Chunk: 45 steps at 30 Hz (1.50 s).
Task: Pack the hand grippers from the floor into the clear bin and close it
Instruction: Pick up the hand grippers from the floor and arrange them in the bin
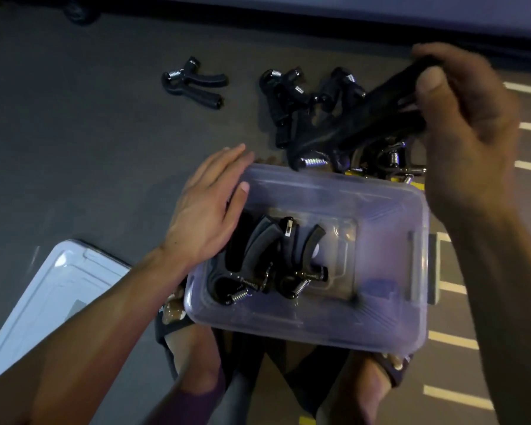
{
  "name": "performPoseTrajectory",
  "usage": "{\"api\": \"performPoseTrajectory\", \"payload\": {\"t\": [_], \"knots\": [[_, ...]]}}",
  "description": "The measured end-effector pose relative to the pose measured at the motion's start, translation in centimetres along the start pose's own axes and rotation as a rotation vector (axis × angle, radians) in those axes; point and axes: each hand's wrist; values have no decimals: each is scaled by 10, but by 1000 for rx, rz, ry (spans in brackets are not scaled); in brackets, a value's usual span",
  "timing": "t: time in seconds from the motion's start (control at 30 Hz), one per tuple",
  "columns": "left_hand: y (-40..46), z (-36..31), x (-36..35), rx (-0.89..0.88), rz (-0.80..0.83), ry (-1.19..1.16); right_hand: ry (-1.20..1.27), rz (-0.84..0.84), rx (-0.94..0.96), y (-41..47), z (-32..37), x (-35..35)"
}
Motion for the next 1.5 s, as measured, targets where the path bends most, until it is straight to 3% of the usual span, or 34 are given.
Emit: {"api": "performPoseTrajectory", "payload": {"t": [0.1, 0.2, 0.3, 0.43, 0.57, 0.8, 0.97, 1.17, 1.4, 1.5], "knots": [[-14, -2, 0, 2, 6, 26, 80, 94, -73, -18, 6, 18], [-17, -3, 1, 10, 5, 24, 87, 323, -108, -37, 10, 22], [-18, -4, 2, 13, 4, 15, 23, 528, -170, -56, 0, 8], [-18, -4, 2, 19, -2, 5, -197, 631, -248, -78, -40, -13], [-17, -4, 1, 23, -7, -7, -408, 690, -277, -84, -77, -30], [-15, -2, 0, 27, -24, -36, -486, 772, -362, -74, -97, -59], [-15, -1, 0, 25, -34, -45, -519, 761, -437, -75, -101, -73], [-14, -1, 0, 18, -30, -54, -764, 704, -453, -84, -95, -81], [-15, -1, 0, 31, -30, -52, -987, 837, -472, -89, -93, -86], [-15, 0, 0, 29, -27, -55, -968, 888, -471, -89, -93, -88]]}}
Point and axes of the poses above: each hand's wrist, its own y-axis towards the middle knuckle, its own x-axis out of the back of the hand, z = x × y, and after that the axes turned 7 degrees about -y, right-handed
